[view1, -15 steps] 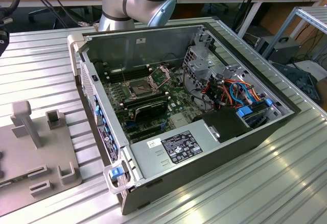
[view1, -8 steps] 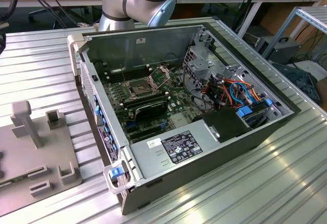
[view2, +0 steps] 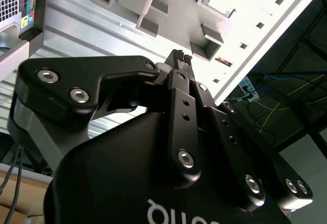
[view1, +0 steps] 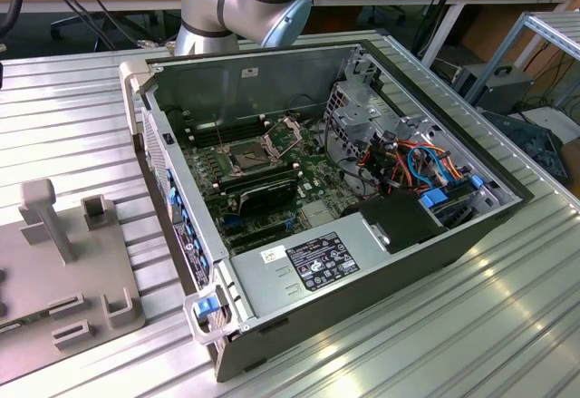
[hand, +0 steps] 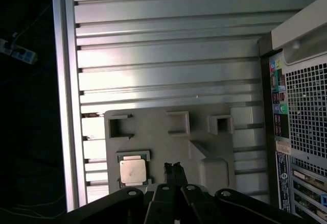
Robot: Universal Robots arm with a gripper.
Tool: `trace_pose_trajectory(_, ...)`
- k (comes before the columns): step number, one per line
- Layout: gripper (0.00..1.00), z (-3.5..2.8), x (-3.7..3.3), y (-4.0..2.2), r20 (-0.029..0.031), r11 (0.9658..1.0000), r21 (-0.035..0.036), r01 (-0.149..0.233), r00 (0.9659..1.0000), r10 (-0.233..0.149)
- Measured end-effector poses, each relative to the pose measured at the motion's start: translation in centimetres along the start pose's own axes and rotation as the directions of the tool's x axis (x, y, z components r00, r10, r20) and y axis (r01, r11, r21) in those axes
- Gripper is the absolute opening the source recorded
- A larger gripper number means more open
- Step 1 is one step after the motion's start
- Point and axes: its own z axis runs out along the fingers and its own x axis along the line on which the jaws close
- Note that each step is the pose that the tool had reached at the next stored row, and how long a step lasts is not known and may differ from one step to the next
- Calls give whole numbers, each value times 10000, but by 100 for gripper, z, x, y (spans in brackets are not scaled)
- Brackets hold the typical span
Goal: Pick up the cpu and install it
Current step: 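Reach for the cpu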
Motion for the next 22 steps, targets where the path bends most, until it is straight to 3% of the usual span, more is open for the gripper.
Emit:
trace_pose_trajectory(9, 11, 7, 38, -3, -1, 10000, 2, -1, 10000, 1)
trace_pose_trajectory(14, 11, 47, 103, -10, -4, 10000, 9, 0, 10000, 0)
trace_pose_trajectory(22, 11, 90, 145, -15, -42, 10000, 20, -1, 10000, 1)
